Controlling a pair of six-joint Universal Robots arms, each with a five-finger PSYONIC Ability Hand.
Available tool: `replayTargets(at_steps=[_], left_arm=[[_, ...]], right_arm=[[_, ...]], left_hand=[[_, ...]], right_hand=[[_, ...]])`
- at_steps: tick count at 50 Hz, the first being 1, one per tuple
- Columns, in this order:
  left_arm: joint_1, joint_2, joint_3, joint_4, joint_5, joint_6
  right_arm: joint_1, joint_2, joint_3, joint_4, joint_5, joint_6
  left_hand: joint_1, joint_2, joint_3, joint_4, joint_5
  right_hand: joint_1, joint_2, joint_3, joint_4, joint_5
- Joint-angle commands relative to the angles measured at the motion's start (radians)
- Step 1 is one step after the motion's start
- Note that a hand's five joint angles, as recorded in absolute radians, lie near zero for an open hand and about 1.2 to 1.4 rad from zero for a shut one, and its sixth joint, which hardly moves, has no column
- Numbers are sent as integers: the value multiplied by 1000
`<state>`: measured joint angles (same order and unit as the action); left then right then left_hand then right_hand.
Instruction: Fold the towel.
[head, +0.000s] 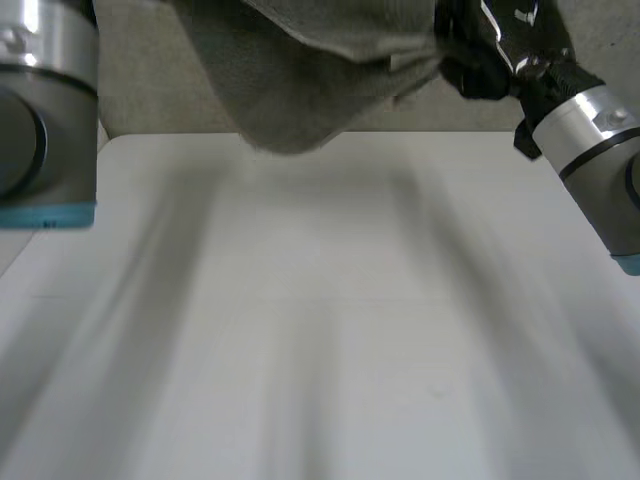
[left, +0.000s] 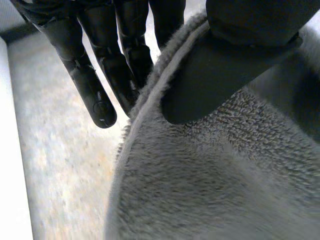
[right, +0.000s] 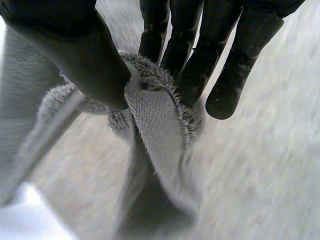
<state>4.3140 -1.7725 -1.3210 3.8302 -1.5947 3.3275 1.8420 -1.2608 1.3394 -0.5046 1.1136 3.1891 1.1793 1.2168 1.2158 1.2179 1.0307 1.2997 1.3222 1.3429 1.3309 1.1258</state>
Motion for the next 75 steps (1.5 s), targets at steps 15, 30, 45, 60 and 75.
replayTargets(at_steps=[15, 30, 45, 60, 75], left_arm=[[-20, -87, -503, -90, 9, -17], [-80, -64, -472, -109, 6, -17], [-91, -51, -466, -122, 4, -20], [-91, -2, -472, -136, 2, -23], [-85, -7, -477, -136, 4, -22]], right_arm=[[-41, 320, -92, 540, -1, -439], [-41, 141, 108, 548, 98, -466], [130, 32, 314, 362, 106, -294], [238, 366, 91, 324, 187, -310], [218, 254, 107, 276, 295, -370]], left_hand=[[217, 180, 180, 178, 191], [217, 180, 180, 178, 191], [217, 180, 180, 178, 191], [217, 180, 180, 178, 191], [217, 180, 180, 178, 191]], right_hand=[[-422, -445, -465, -453, -423], [-854, -876, -897, -885, -854], [-807, -829, -850, -838, -808], [-531, -554, -574, -562, -532], [97, 74, 53, 65, 96]])
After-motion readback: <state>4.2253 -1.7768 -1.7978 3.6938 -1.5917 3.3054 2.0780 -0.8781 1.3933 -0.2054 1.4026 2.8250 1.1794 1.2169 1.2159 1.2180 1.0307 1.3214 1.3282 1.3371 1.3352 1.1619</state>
